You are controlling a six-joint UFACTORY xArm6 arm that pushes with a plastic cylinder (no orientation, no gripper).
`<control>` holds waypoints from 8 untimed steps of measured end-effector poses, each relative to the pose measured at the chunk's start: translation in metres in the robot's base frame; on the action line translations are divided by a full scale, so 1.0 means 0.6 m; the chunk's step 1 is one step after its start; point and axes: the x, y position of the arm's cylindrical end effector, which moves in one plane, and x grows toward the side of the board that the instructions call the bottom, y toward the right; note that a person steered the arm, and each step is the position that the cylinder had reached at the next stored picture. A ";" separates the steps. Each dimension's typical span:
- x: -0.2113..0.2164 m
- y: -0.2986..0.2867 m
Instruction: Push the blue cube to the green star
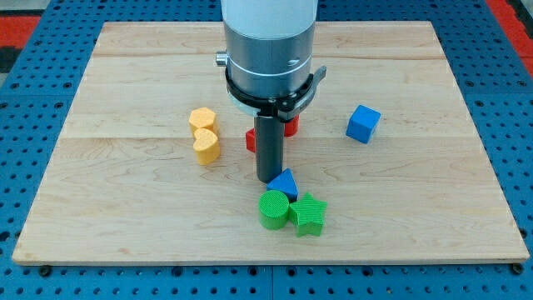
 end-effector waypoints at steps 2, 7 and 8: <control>0.025 -0.004; -0.013 0.244; -0.044 0.305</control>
